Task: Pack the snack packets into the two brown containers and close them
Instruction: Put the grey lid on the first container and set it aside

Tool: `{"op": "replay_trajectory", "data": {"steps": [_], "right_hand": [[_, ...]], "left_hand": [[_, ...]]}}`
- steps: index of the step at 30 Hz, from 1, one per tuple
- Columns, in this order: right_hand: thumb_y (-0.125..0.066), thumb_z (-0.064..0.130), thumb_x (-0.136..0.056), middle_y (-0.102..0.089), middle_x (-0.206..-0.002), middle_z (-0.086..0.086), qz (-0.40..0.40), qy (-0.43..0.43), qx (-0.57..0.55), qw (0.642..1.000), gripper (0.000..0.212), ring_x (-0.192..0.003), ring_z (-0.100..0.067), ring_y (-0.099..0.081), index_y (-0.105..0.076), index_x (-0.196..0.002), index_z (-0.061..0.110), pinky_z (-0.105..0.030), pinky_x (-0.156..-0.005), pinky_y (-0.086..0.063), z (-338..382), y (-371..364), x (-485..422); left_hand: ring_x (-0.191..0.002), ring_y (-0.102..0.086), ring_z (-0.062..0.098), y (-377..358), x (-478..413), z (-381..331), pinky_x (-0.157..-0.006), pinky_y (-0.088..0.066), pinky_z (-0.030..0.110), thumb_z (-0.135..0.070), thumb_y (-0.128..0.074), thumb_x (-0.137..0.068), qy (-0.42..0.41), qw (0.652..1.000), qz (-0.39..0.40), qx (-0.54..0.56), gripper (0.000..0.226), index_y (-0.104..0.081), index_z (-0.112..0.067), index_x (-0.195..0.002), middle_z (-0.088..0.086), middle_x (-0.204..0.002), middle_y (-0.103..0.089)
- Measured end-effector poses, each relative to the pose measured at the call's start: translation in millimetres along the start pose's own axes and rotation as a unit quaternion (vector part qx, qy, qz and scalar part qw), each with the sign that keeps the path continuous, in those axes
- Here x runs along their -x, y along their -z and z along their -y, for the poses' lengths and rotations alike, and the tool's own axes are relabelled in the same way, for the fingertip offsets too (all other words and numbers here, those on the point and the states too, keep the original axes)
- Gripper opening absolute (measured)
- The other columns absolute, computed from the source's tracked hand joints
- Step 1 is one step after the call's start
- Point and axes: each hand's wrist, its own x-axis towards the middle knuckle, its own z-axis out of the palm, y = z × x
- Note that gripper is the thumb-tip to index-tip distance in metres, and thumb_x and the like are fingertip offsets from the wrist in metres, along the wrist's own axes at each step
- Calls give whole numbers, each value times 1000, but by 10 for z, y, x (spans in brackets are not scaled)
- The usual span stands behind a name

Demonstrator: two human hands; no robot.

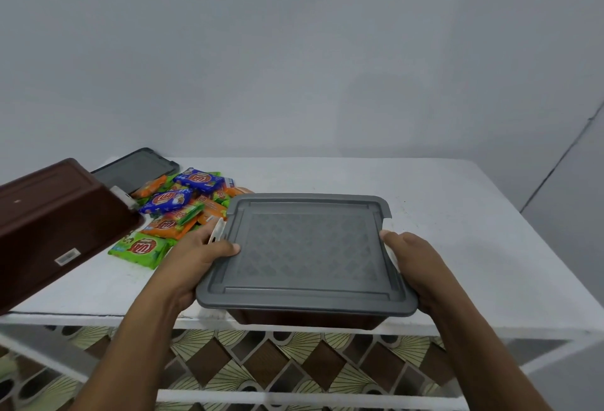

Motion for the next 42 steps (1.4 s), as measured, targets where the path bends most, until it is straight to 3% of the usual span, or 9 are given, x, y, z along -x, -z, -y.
{"op": "replay_trajectory", "data": {"steps": [4,8,11,15,20,24,27,34,42], "right_hand": [[-46,45,-101,-50,-85,-15,-5,2,2,1000,40,-75,-25,-49,-49,-82,9,-38,-64,-42,10,-5,5],[-47,44,-101,-48,-83,-14,-10,5,6,1000,38,-74,-24,-47,-47,-82,10,-37,-63,-40,2,-11,5],[-47,43,-101,-48,-83,-14,-9,7,9,1000,39,-74,-24,-47,-47,-81,9,-37,-63,-40,9,-10,10],[-46,43,-102,-46,-81,-12,-10,5,10,1000,40,-72,-23,-46,-44,-79,9,-37,-62,-39,23,-11,16],[-46,41,-102,-44,-80,-12,-10,8,6,1000,39,-71,-22,-44,-42,-79,10,-36,-62,-38,40,-4,36],[-45,44,-102,-52,-86,-18,-7,1,3,1000,43,-75,-25,-51,-49,-82,6,-38,-65,-43,33,-7,43],[-44,45,-102,-62,-105,-25,0,-21,-18,1000,57,-92,-35,-64,-57,-104,-10,-49,-79,-54,32,-24,40],[-39,66,-97,-56,-88,6,9,-54,-82,995,49,-86,-20,-62,-58,-108,22,-42,-84,-53,24,-44,70],[-44,59,-99,-59,-90,3,-27,-44,-85,995,53,-87,-20,-62,-63,-114,12,-39,-77,-52,39,-51,85]], "left_hand": [[-96,-65,17,-122,71,-131,-70,-55,33,-10,-63,-96,-43,991,-10,-128,58,-47,-31,-147,-11,-115,-62],[-113,-55,17,-190,52,-154,-84,-45,32,-24,-59,-100,-87,955,-45,-280,62,-36,-18,-157,-2,-145,-47],[-131,-48,19,-151,23,-138,-97,-43,36,-27,-58,-102,-78,972,-104,-198,43,-56,-21,-145,-1,-153,-48],[-103,-63,19,-113,-34,-149,-77,-59,41,-17,-66,-98,-21,994,-106,-34,24,-69,-28,-119,3,-122,-65],[-96,-63,25,-87,-132,-159,-72,-58,44,-20,-70,-96,17,992,-103,-75,34,-54,-23,-126,1,-108,-58],[-86,-61,18,-139,-130,-128,-64,-51,33,-28,-60,-100,35,992,-98,-77,11,-61,-18,-103,-2,-100,-60],[-84,-63,20,-218,-90,-120,-59,-48,31,-38,-56,-100,71,991,-107,-47,23,-58,-21,-115,-2,-99,-61],[-76,-60,16,-199,-94,-114,-56,-45,28,-59,-49,-99,66,990,-116,-48,64,-54,-10,-140,-3,-90,-59],[-77,-57,11,-189,-59,-108,-56,-41,24,-55,-52,-100,33,992,-110,-60,48,-59,-15,-126,1,-107,-61]]}}
